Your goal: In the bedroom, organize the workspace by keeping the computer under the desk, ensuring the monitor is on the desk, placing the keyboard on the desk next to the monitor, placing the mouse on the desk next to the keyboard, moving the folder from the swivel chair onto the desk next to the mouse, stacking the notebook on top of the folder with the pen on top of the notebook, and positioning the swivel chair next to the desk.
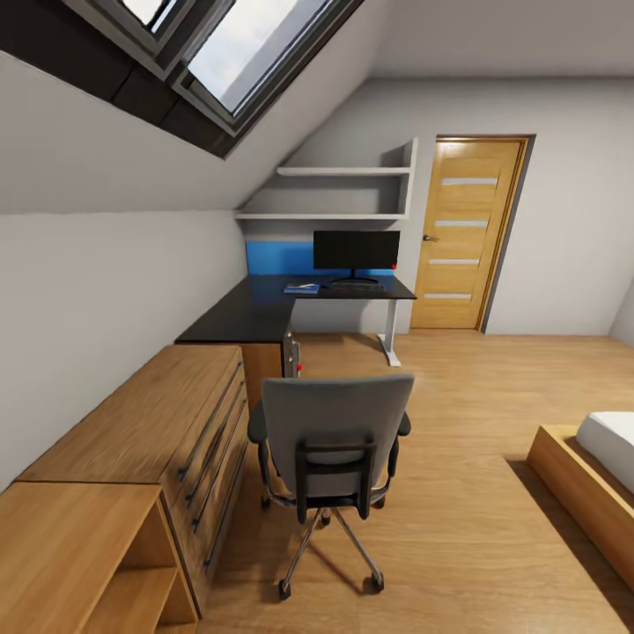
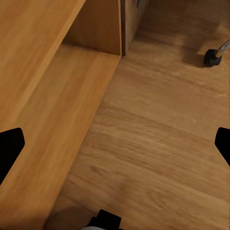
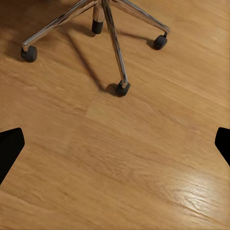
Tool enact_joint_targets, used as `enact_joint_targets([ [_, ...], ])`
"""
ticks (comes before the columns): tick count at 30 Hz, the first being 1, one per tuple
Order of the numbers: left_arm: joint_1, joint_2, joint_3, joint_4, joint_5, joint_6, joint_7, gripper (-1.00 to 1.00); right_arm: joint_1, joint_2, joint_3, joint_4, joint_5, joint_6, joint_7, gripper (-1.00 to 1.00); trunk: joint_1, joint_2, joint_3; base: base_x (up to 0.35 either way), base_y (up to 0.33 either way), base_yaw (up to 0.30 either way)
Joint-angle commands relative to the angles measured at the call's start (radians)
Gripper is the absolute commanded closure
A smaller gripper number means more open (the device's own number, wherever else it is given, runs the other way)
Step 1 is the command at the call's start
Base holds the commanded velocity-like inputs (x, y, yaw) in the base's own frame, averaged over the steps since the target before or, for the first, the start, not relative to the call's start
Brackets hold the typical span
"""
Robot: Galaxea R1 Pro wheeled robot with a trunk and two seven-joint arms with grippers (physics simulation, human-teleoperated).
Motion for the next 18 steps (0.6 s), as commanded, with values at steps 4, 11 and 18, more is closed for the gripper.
enact_joint_targets([
  [4,-0.001,0.000,-0.009,-0.001,0.006,-0.001,0.006,-1.00,-0.001,0.000,0.007,0.001,-0.004,-0.002,-0.006,-1.00,0.015,-0.029,-0.014,0.000,0.000,0.000],
  [11,-0.001,0.001,-0.009,-0.077,0.011,0.146,-0.001,-1.00,-0.001,-0.002,0.004,-0.004,-0.004,-0.011,-0.006,-1.00,0.042,-0.078,-0.036,0.000,0.000,0.000],
  [18,-0.001,-0.004,-0.009,-0.246,0.011,0.368,-0.003,-1.00,-0.003,-0.006,-0.001,-0.045,-0.018,-0.007,-0.026,-1.00,0.069,-0.127,-0.058,0.000,0.000,0.000],
])
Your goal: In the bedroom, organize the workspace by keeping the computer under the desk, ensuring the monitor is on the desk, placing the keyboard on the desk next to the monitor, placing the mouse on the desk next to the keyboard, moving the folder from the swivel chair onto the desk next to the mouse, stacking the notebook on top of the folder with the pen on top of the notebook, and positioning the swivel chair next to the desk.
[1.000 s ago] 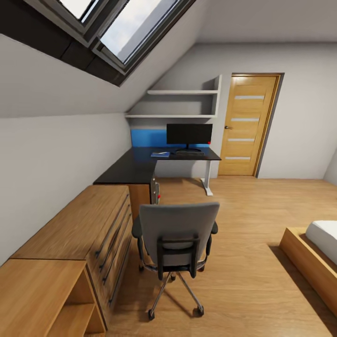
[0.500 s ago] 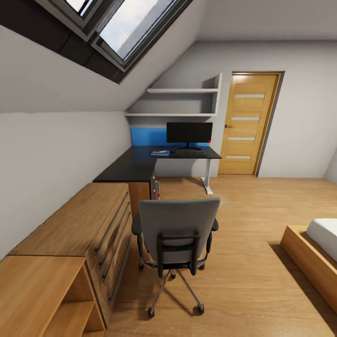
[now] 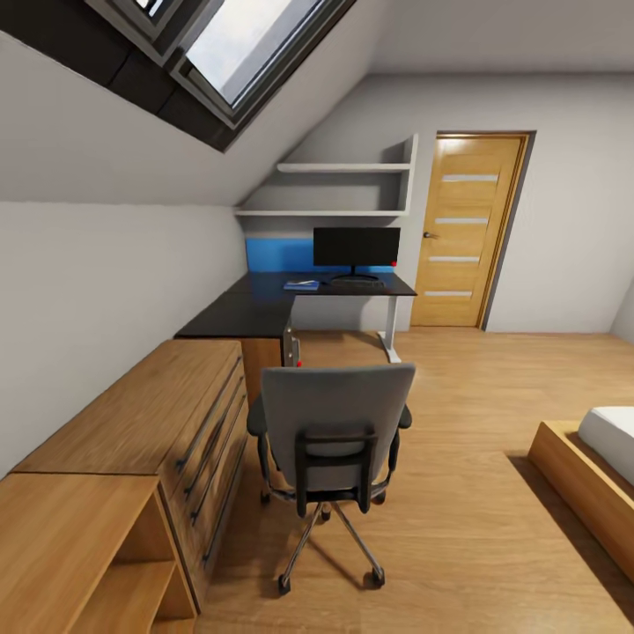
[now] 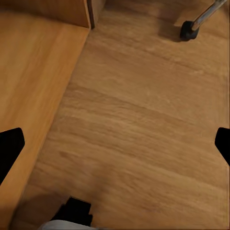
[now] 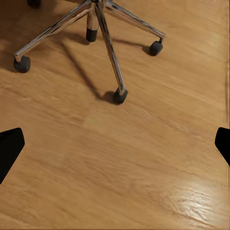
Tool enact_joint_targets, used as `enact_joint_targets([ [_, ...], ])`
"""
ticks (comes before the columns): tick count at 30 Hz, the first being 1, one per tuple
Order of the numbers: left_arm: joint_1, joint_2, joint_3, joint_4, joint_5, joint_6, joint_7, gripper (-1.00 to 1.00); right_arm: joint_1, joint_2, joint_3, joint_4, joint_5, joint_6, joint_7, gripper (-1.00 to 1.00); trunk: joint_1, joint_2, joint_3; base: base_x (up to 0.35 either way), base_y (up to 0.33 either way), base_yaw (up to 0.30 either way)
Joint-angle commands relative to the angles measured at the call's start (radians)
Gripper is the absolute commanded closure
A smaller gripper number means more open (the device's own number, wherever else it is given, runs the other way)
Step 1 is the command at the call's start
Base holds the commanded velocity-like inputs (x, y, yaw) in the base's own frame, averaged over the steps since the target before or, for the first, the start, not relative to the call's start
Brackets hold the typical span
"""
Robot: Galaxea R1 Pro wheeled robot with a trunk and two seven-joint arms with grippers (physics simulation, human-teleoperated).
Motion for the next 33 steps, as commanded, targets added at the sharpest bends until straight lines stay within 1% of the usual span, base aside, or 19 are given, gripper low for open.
enact_joint_targets([
  [1,-0.001,0.001,-0.008,-0.024,0.008,0.019,0.009,-1.00,-0.001,-0.001,0.008,-0.006,-0.010,0.000,-0.017,-1.00,0.004,-0.008,-0.004,0.000,0.000,0.000],
  [2,-0.001,0.001,-0.008,-0.071,0.007,0.059,0.011,-1.00,-0.002,-0.002,0.007,-0.013,-0.027,0.001,-0.044,-1.00,0.008,-0.015,-0.007,0.000,0.000,0.000],
  [4,-0.006,0.001,-0.008,-0.171,0.007,0.147,0.016,-1.00,-0.010,-0.003,0.006,-0.023,-0.084,0.002,-0.111,-1.00,0.015,-0.029,-0.014,0.000,0.000,0.000],
  [6,-0.019,0.002,-0.008,-0.199,0.007,0.187,0.018,-1.00,-0.020,-0.004,0.005,-0.025,-0.107,0.003,-0.128,-1.00,0.023,-0.043,-0.020,0.000,0.000,0.000],
  [8,-0.054,0.000,-0.008,-0.224,0.009,0.255,0.019,-1.00,-0.047,-0.009,0.005,-0.025,-0.144,0.005,-0.142,-1.00,0.031,-0.057,-0.026,0.000,0.000,0.000],
  [10,-0.120,-0.010,-0.007,-0.235,0.010,0.350,0.019,-1.00,-0.089,-0.018,0.005,-0.025,-0.213,0.012,-0.152,-1.00,0.038,-0.071,-0.033,0.000,0.000,0.000],
  [14,-0.195,-0.034,-0.008,-0.236,0.010,0.437,0.019,-1.00,-0.135,-0.027,0.005,-0.026,-0.299,0.027,-0.155,-1.00,0.054,-0.099,-0.045,0.000,0.000,0.000],
  [15,-0.274,-0.051,-0.008,-0.226,0.010,0.498,0.019,-1.00,-0.198,-0.044,0.005,-0.026,-0.394,0.056,-0.156,-1.00,0.058,-0.106,-0.048,0.000,0.000,0.000],
  [16,-0.314,-0.058,-0.008,-0.215,0.011,0.515,0.019,-1.00,-0.230,-0.053,0.005,-0.027,-0.441,0.082,-0.156,-1.00,0.061,-0.113,-0.051,0.000,0.000,0.000],
  [17,-0.335,-0.060,-0.008,-0.207,0.011,0.521,0.018,-1.00,-0.246,-0.057,0.005,-0.028,-0.463,0.098,-0.156,-1.00,0.065,-0.120,-0.054,0.000,0.000,0.000],
  [18,-0.377,-0.065,-0.008,-0.183,0.011,0.531,0.016,-1.00,-0.275,-0.062,0.005,-0.028,-0.504,0.135,-0.156,-1.00,0.069,-0.127,-0.058,0.000,0.000,0.000],
  [19,-0.445,-0.078,-0.007,-0.130,0.012,0.539,0.013,-1.00,-0.323,-0.066,0.004,-0.031,-0.551,0.191,-0.156,-1.00,0.073,-0.134,-0.061,0.000,0.000,0.000],
  [20,-0.494,-0.085,-0.007,-0.092,0.012,0.542,0.012,-1.00,-0.355,-0.068,0.003,-0.032,-0.569,0.222,-0.156,-1.00,0.077,-0.141,-0.064,0.000,0.000,0.000],
  [22,-0.542,-0.090,-0.007,-0.060,0.012,0.544,0.011,-1.00,-0.385,-0.068,0.003,-0.033,-0.581,0.251,-0.156,-1.00,0.084,-0.155,-0.070,0.000,0.000,0.000],
  [23,-0.587,-0.093,-0.008,-0.038,0.014,0.545,0.011,-1.00,-0.414,-0.069,0.003,-0.033,-0.589,0.284,-0.156,-1.00,0.088,-0.162,-0.073,0.000,0.000,0.000],
  [24,-0.682,-0.095,-0.008,-0.010,0.026,0.547,0.010,-1.00,-0.493,-0.070,0.002,-0.034,-0.599,0.373,-0.156,-1.00,0.092,-0.169,-0.076,0.000,0.000,0.000],
  [27,-0.734,-0.095,-0.008,-0.001,0.032,0.550,0.011,-1.00,-0.538,-0.071,0.002,-0.034,-0.601,0.409,-0.156,-1.00,0.104,-0.190,-0.086,0.000,0.000,0.000],
  [28,-0.770,-0.096,-0.008,0.005,0.034,0.553,0.012,-1.00,-0.578,-0.072,0.002,-0.033,-0.602,0.434,-0.157,-1.00,0.107,-0.197,-0.089,0.000,0.000,0.000],
  [33,-0.801,-0.098,-0.004,0.030,0.037,0.547,0.010,-1.00,-0.623,-0.069,0.002,-0.041,-0.604,0.474,-0.158,-1.00,0.127,-0.232,-0.105,0.000,0.000,0.000],
])
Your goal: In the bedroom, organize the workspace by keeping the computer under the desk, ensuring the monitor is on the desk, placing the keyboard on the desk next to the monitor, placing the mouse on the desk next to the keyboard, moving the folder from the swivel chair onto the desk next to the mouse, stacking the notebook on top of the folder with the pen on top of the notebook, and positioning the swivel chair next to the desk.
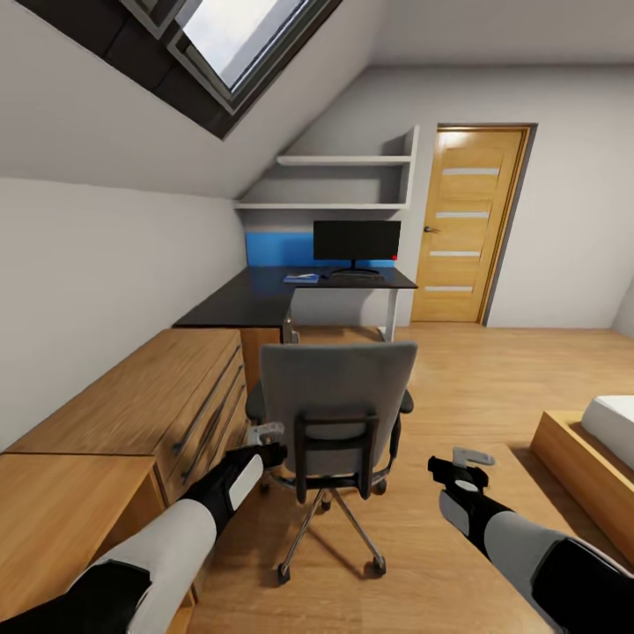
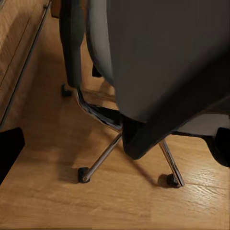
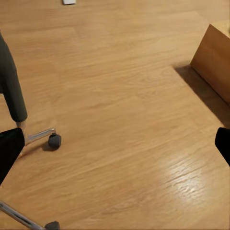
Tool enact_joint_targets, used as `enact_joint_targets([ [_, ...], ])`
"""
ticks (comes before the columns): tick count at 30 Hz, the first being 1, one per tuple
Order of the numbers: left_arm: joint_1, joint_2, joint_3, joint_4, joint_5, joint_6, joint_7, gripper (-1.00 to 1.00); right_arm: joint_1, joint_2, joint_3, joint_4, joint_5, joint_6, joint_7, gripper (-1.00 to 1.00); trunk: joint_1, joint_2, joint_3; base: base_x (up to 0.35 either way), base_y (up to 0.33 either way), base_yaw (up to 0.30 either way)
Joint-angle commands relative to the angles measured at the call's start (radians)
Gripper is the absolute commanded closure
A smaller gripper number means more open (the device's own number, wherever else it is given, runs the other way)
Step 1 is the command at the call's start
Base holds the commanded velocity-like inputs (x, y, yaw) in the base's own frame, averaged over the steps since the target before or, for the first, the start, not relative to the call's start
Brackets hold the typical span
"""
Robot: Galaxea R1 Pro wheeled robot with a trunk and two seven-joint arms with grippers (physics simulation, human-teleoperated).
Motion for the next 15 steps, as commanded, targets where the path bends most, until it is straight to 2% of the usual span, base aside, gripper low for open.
enact_joint_targets([
  [1,-0.002,0.001,-0.007,0.009,0.011,0.000,0.008,-1.00,-0.003,0.000,0.008,-0.006,-0.011,0.001,-0.004,-1.00,0.004,-0.008,-0.004,0.000,0.000,0.000],
  [3,-0.005,0.002,-0.006,0.035,0.011,-0.016,0.007,-1.00,-0.006,0.003,0.008,-0.015,-0.012,0.005,-0.004,-1.00,0.012,-0.022,-0.011,0.000,0.000,0.000],
  [5,-0.007,0.002,-0.006,0.099,0.011,-0.085,0.004,-1.00,-0.010,0.016,0.008,-0.025,-0.016,0.009,-0.004,-1.00,0.019,-0.036,-0.017,0.000,0.000,0.000],
  [8,-0.008,0.002,-0.007,0.144,0.010,-0.160,0.004,-1.00,-0.011,0.029,0.007,-0.029,-0.018,0.011,-0.004,-1.00,0.031,-0.057,-0.026,0.000,0.000,0.000],
  [9,-0.008,0.002,-0.007,0.163,0.009,-0.206,0.003,-1.00,-0.012,0.036,0.007,-0.030,-0.022,0.011,-0.004,-1.00,0.035,-0.064,-0.029,0.000,0.000,0.000],
  [12,-0.009,0.003,-0.008,0.186,0.009,-0.260,0.003,-1.00,-0.012,0.043,0.002,-0.032,-0.045,0.008,-0.002,-1.00,0.046,-0.085,-0.039,0.000,0.000,0.000],
  [15,-0.009,0.005,-0.008,0.195,0.009,-0.278,0.003,-1.00,-0.013,0.046,-0.006,-0.032,-0.071,0.003,0.000,-1.00,0.058,-0.106,-0.048,0.000,0.000,0.000],
])
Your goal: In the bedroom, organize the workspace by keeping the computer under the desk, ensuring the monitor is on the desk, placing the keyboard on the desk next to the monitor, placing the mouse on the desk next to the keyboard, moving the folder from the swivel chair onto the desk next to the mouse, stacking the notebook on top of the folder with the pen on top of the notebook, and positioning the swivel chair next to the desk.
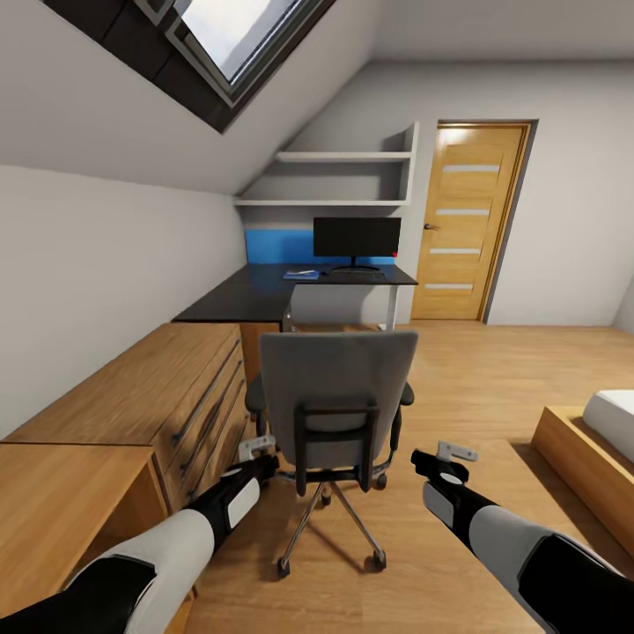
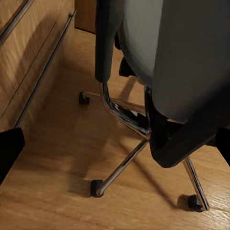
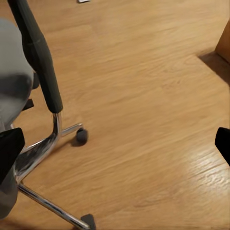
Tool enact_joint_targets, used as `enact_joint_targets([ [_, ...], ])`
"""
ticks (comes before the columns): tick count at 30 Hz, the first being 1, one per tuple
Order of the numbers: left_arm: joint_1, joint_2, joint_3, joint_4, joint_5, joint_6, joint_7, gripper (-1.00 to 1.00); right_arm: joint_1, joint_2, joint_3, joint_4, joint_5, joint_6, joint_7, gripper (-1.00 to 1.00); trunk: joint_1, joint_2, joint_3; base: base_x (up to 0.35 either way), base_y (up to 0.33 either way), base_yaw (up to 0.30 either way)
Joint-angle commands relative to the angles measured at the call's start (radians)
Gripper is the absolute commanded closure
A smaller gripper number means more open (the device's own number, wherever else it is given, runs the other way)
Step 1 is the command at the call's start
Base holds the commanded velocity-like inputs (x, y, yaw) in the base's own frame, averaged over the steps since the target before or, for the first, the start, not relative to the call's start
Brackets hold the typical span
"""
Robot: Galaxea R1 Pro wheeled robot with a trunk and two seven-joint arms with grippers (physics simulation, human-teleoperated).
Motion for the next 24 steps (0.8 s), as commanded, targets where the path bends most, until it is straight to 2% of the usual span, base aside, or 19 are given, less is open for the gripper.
enact_joint_targets([
  [1,0.000,0.001,-0.009,0.001,0.009,-0.002,0.006,-1.00,0.000,0.000,0.007,-0.002,-0.018,-0.004,-0.004,-1.00,0.004,-0.008,-0.004,0.000,0.000,0.000],
  [4,-0.001,0.002,-0.009,0.010,0.009,-0.014,0.009,-1.00,0.000,-0.002,0.001,0.000,-0.042,-0.010,-0.001,-1.00,0.015,-0.029,-0.014,0.000,0.000,0.000],
  [15,-0.001,0.004,-0.009,0.043,0.011,-0.026,0.015,-1.00,0.002,-0.001,0.001,-0.001,-0.047,-0.013,0.016,-1.00,0.057,-0.106,-0.048,0.000,0.000,0.000],
  [19,-0.001,0.009,-0.008,0.044,0.011,-0.026,0.014,-1.00,0.002,-0.001,0.002,-0.002,-0.046,-0.015,0.028,-1.00,0.073,-0.134,-0.061,0.000,0.000,0.000],
  [21,-0.001,0.007,-0.008,0.052,0.013,-0.029,0.016,-1.00,0.014,0.011,0.015,-0.008,-0.035,-0.026,0.039,-1.00,0.080,-0.148,-0.067,0.088,-0.071,0.000],
  [24,-0.001,0.006,-0.008,0.050,0.013,-0.029,0.017,-1.00,0.016,0.012,0.015,-0.008,-0.019,-0.043,0.054,-1.00,0.092,-0.169,-0.076,0.041,-0.033,0.000],
])
